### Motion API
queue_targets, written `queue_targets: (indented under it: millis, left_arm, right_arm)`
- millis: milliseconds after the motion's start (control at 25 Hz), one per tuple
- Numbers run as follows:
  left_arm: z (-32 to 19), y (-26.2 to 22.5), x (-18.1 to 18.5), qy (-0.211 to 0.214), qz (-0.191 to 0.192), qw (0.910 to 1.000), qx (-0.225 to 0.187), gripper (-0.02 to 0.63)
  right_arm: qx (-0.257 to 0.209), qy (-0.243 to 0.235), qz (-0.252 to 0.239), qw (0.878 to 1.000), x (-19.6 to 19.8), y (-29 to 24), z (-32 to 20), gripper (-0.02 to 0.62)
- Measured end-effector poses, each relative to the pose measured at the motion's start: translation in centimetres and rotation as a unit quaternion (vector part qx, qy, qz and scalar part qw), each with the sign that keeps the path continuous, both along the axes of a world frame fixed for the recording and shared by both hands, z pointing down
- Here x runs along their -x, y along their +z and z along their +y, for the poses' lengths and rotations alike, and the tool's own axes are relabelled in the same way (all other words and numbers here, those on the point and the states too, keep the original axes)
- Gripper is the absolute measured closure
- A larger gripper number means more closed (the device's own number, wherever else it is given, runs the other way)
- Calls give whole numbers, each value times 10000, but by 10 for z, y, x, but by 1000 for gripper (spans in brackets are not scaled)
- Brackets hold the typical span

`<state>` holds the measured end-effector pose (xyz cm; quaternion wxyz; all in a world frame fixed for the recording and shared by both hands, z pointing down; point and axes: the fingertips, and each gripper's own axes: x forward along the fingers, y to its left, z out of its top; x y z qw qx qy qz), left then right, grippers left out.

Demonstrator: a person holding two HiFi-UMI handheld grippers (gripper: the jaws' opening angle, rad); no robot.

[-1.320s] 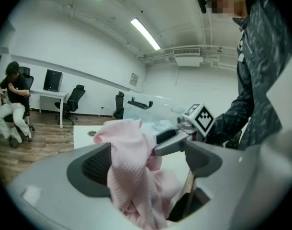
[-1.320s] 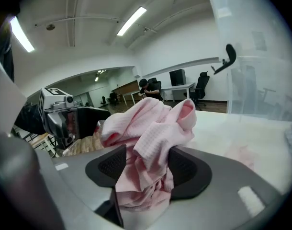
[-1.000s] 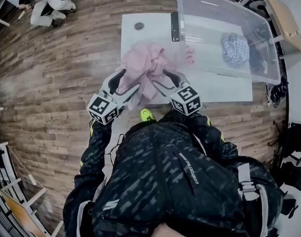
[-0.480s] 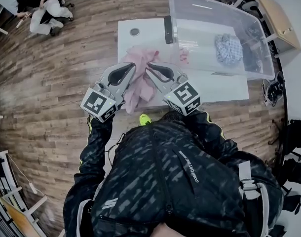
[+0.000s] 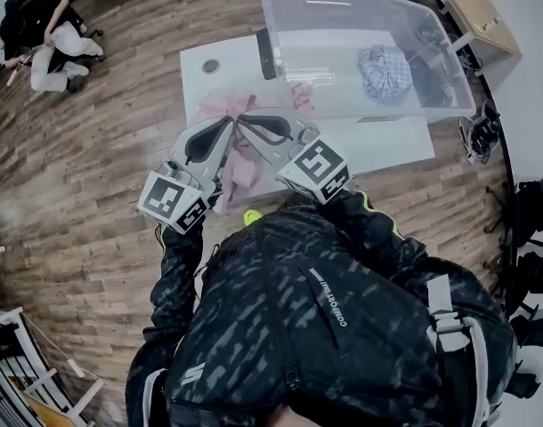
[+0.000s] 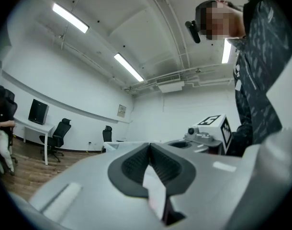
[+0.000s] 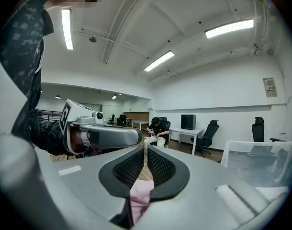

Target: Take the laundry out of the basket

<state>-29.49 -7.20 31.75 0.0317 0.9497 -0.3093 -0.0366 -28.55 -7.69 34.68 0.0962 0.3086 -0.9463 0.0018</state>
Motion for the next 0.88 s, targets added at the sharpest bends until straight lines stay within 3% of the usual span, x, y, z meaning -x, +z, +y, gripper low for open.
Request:
queue_targets:
  millis: [440, 720, 880]
  left_arm:
    - [-43, -21, -73, 413, -233, 9989, -53, 598]
    - [-99, -44, -147, 532, -392, 9975, -242, 598]
    - [-124, -49, -185, 524, -327, 9980, -123, 598]
  right_arm:
    - [-238, 254, -25, 9994, -72, -29, -38, 572]
    - [-464, 446, 202, 9977, -173, -56, -96, 572]
    - [-367, 544, 228, 9976, -228, -55, -121, 569]
